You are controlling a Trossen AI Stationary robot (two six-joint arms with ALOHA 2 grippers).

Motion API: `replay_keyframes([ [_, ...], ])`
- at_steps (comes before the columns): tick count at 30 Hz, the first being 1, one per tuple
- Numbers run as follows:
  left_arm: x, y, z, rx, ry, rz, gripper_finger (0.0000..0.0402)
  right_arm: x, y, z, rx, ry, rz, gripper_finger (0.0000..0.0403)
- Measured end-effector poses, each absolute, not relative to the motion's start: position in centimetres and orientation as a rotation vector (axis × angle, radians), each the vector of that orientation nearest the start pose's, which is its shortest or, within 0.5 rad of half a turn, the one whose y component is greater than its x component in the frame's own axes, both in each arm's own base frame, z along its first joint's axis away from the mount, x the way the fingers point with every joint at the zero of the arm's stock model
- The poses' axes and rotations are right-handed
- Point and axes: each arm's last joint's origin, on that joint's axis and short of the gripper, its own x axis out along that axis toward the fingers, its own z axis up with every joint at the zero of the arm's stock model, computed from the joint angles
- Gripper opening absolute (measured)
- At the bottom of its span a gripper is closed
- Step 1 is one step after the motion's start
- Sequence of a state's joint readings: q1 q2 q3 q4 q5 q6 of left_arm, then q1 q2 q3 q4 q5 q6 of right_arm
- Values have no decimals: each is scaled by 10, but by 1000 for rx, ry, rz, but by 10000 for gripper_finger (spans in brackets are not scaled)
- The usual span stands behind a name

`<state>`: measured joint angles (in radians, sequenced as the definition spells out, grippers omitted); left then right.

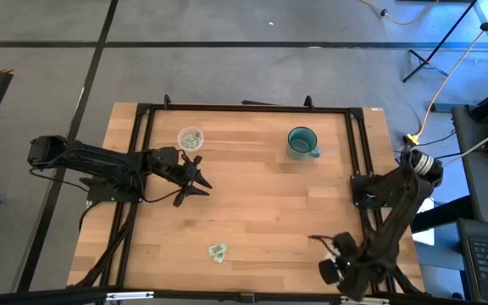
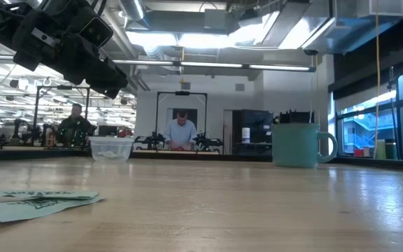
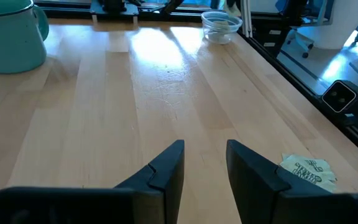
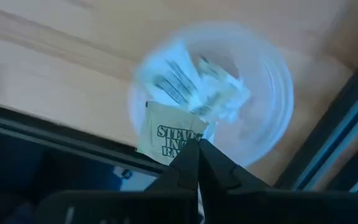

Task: Pick and place Stevia / Truvia into bins
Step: Put the stevia packet into the bottom transparent container

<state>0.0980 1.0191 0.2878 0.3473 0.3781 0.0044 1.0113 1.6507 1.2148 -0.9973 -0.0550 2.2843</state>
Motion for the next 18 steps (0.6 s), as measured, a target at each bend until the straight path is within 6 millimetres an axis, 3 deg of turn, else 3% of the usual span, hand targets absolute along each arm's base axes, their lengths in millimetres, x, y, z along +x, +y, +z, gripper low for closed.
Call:
replay_keyframes([
  [5, 192, 8, 174, -87, 372, -277, 113, 155, 268, 203, 1045, 1405, -920, 2],
  [12, 194, 8, 178, -77, 326, -278, 113, 158, 270, 194, 1010, 1406, -936, 4],
  [18, 193, 8, 178, -87, 329, -276, 113, 157, 269, 194, 995, 1408, -937, 41],
])
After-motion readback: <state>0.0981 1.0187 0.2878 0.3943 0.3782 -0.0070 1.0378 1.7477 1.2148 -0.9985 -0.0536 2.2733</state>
